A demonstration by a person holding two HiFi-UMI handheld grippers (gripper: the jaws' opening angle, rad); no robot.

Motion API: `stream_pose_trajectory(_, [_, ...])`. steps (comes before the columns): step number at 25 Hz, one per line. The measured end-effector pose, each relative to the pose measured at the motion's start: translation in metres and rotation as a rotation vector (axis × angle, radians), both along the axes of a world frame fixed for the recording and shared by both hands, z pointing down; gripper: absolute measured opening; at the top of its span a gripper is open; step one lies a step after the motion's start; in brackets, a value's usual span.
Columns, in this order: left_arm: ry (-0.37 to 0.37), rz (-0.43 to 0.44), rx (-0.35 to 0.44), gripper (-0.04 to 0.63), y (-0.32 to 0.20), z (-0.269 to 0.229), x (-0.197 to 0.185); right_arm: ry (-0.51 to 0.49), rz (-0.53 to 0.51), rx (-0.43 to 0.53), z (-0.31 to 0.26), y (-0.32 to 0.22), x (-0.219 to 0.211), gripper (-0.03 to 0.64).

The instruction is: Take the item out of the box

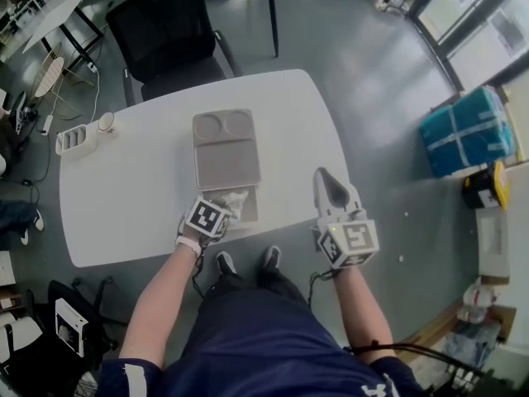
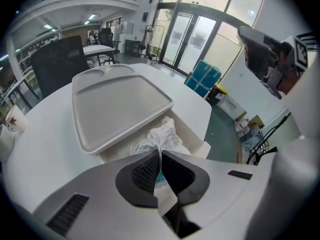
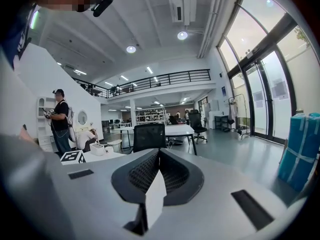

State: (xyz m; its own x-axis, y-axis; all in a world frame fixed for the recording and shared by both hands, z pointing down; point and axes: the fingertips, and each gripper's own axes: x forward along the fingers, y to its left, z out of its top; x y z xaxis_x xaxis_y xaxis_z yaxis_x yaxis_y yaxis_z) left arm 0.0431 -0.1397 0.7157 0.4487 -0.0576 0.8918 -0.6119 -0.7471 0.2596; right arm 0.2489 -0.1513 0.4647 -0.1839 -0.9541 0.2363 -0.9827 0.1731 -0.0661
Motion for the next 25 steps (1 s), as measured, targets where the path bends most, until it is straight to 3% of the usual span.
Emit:
stream_pose_trajectory(5, [0.068,-0.047,0.049,0.04,0.002,-0.034,-0.016,-0.008,-0.087,0.002,0.001,-0.009,-0.034,0.018])
stream_pose_trajectory(12, [0.122,-0.27,0.212,0.04,-0.027,-0.086,-0.089,-0.01,-0.2,0.011,-0.004,-0.025,-0.089,0.018])
stream_pose_trajectory(16, [0.086,-0.373,0.296,0.041,-0.041,-0.099,-0.141,-0.009,-0.253,0.017,-0.005,-0.031,-0.116,0.017])
stream_pose_trajectory(20, [0.041,-0.453,0.329,0.041,-0.045,-0.096,-0.186,-0.004,-0.28,0.011,-0.006,-0.034,-0.135,0.018])
stream_pose_trajectory(25, [-0.074,-0.468,0.37,0.041,-0.045,-0.076,-0.226,0.006,-0.31,0.009,-0.004,-0.036,-0.153,0.018])
